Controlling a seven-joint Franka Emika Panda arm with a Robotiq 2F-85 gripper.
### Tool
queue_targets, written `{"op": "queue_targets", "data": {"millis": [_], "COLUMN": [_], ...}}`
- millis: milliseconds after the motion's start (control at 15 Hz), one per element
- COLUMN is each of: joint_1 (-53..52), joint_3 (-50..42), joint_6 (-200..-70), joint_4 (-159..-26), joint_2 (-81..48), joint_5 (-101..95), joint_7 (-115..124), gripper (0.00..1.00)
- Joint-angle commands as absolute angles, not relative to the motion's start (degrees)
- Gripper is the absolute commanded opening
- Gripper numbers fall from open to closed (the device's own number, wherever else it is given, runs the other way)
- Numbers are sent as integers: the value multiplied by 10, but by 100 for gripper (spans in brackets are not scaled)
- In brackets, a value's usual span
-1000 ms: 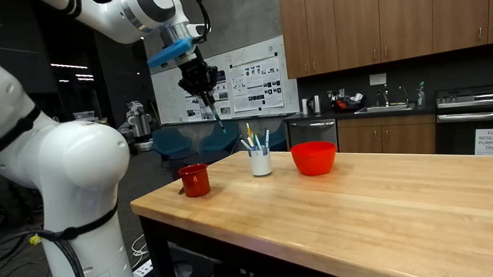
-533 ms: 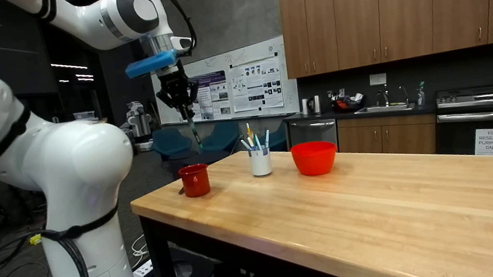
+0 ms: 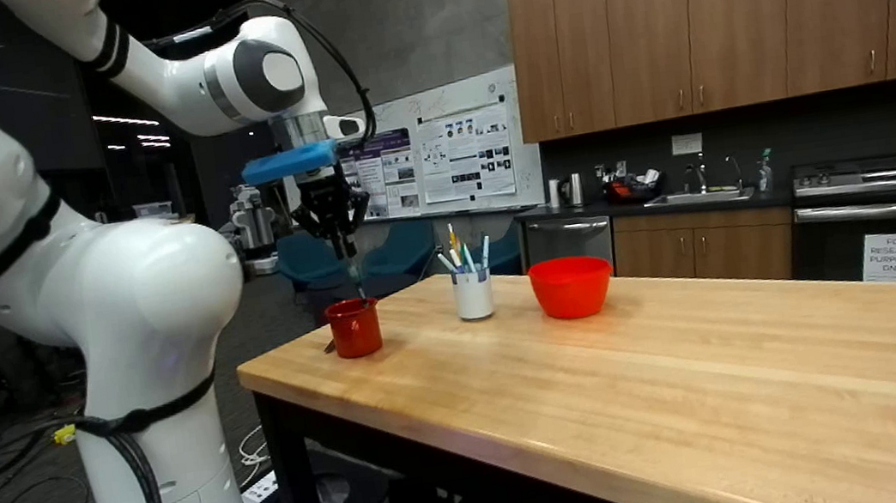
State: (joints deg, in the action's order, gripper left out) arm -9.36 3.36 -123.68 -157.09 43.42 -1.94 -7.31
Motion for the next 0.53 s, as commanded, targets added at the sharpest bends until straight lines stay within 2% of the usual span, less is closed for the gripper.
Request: {"op": "queue_targets", "data": {"millis": [0, 67, 200, 467], "joint_1": [-98, -97, -93, -74], "joint_3": [24, 24, 26, 35], "joint_6": [-1248, -1248, -1251, -1282], "joint_4": [-1565, -1563, -1559, -1547], "joint_2": [395, 388, 379, 370], "joint_5": [-11, -12, -18, -47], "joint_7": [-90, -92, -90, -81], "gripper": [4, 39, 46, 70]}}
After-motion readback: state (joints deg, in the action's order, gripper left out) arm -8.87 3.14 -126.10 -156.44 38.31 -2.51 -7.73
